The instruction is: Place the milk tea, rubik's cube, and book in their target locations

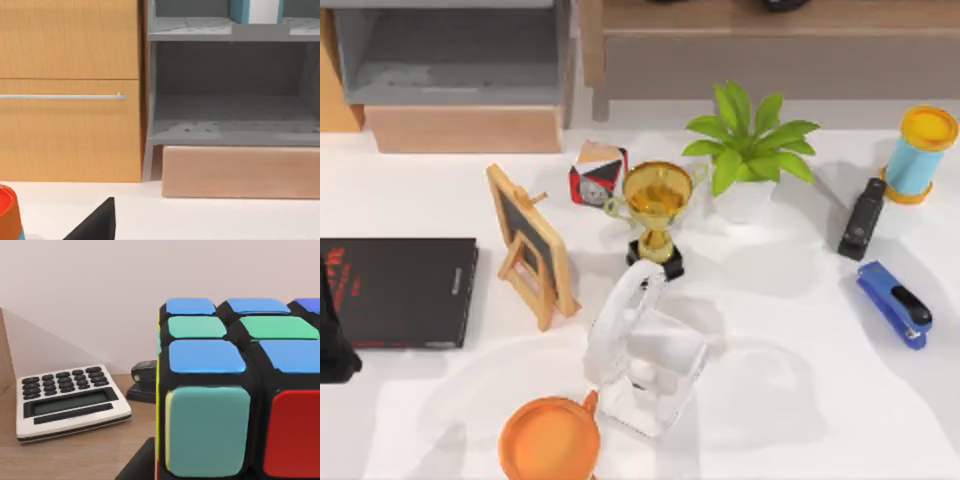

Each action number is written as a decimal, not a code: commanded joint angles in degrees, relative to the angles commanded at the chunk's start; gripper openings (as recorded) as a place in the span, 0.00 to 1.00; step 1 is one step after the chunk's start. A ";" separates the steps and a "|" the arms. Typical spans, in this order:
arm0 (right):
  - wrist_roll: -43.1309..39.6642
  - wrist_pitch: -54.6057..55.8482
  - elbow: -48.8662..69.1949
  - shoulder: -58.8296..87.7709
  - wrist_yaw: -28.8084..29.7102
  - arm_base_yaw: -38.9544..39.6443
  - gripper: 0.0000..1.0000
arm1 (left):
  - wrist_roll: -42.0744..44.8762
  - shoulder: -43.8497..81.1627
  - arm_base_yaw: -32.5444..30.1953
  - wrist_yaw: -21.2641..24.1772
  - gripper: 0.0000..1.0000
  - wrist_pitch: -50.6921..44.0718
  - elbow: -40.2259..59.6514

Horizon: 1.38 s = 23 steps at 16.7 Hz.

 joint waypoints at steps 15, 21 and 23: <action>-1.09 -3.26 5.18 4.68 -2.63 -0.48 0.53 | 0.00 0.00 0.00 0.00 1.00 0.00 0.00; -1.09 -3.26 5.18 4.68 -2.63 -0.48 0.98 | 0.00 0.00 0.00 0.00 1.00 0.00 0.00; -1.09 -3.26 5.18 4.68 -2.63 -0.48 1.00 | 0.00 0.00 0.00 0.00 1.00 0.00 0.00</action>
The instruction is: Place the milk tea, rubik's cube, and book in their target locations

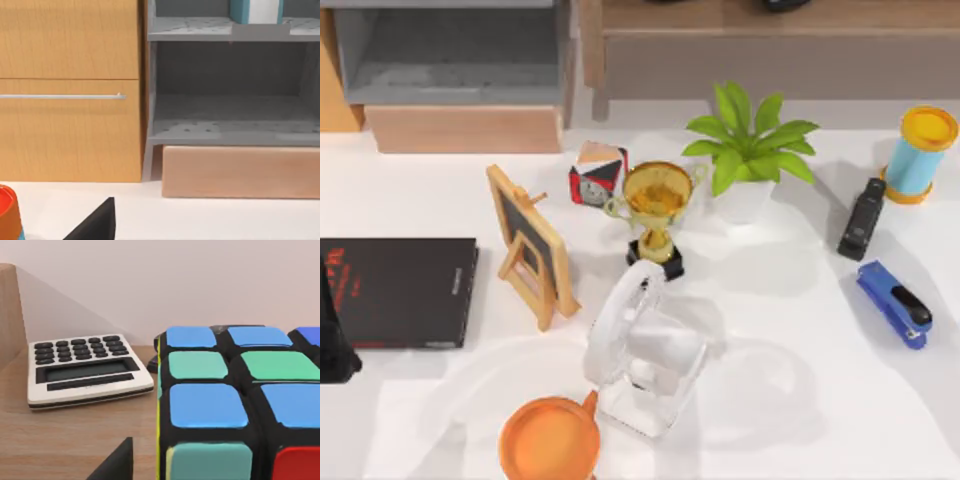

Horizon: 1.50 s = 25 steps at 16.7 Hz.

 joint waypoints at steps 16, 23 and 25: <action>0.08 3.64 -11.14 -7.45 1.75 2.02 1.00 | 0.00 0.00 0.00 0.00 1.00 0.00 0.00; 0.07 3.68 -14.01 -10.60 0.62 0.98 1.00 | 0.00 0.00 0.00 0.00 1.00 0.00 0.00; 0.05 3.80 -18.88 -15.68 -0.74 -0.18 1.00 | 0.00 0.00 0.00 0.00 1.00 0.00 0.00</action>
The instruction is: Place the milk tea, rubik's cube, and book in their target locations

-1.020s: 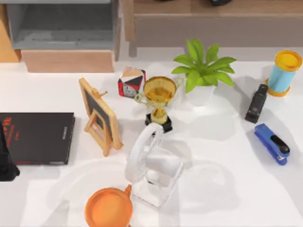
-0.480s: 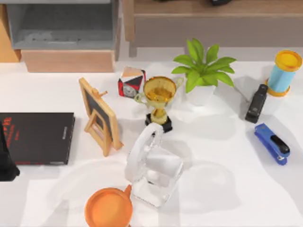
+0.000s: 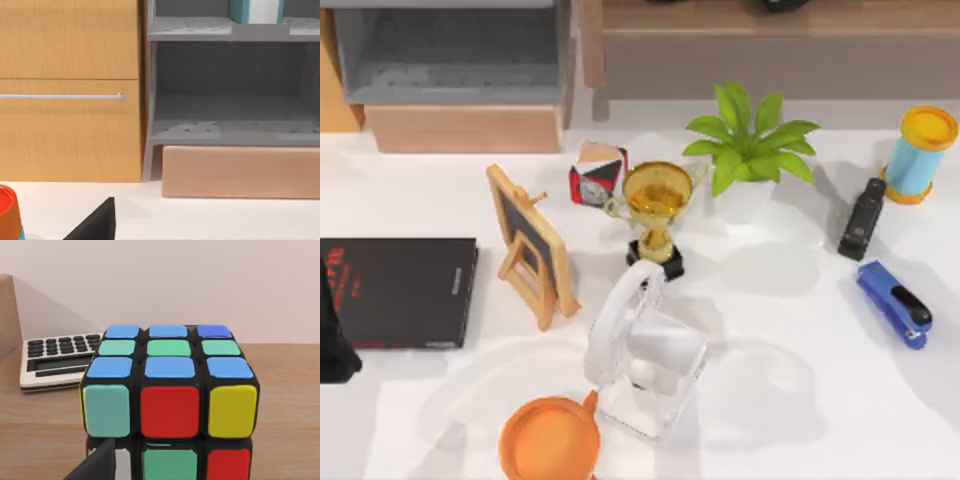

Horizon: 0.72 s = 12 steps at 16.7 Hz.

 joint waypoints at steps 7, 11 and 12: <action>-0.44 -0.20 -28.47 -28.74 -7.60 -7.27 1.00 | 0.00 0.00 0.00 0.00 1.00 0.00 0.00; -0.88 -0.68 -51.40 -51.23 -13.22 -12.62 1.00 | 0.00 0.00 0.00 0.00 1.00 0.00 0.00; -0.98 -0.80 -57.53 -57.28 -14.68 -14.01 1.00 | 0.00 0.00 0.00 0.00 1.00 0.00 0.00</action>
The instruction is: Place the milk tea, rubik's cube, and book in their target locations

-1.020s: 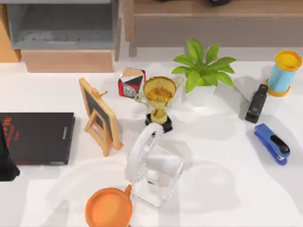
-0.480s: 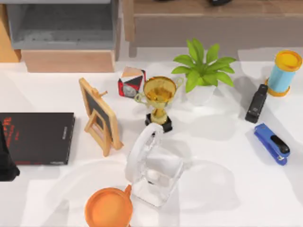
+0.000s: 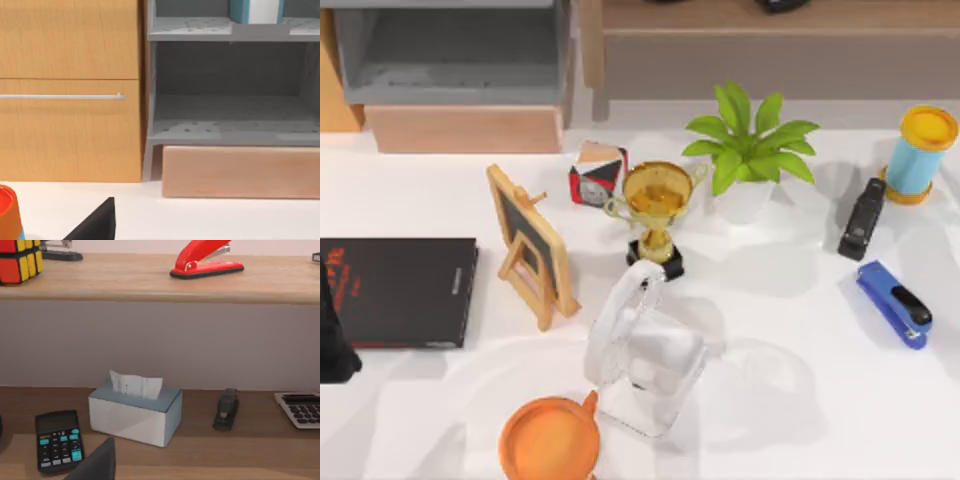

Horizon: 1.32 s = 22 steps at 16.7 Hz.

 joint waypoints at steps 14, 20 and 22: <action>0.12 -0.04 -47.59 -48.39 -12.93 -12.35 1.00 | 0.00 0.00 0.00 0.00 1.00 0.00 0.00; 0.12 -0.04 -47.59 -48.39 -12.93 -12.35 1.00 | 0.32 1.82 -0.45 -0.06 1.00 0.71 1.54; 0.12 -0.04 -47.59 -48.39 -12.93 -12.35 1.00 | 0.97 6.06 -1.45 -0.29 1.00 2.60 5.17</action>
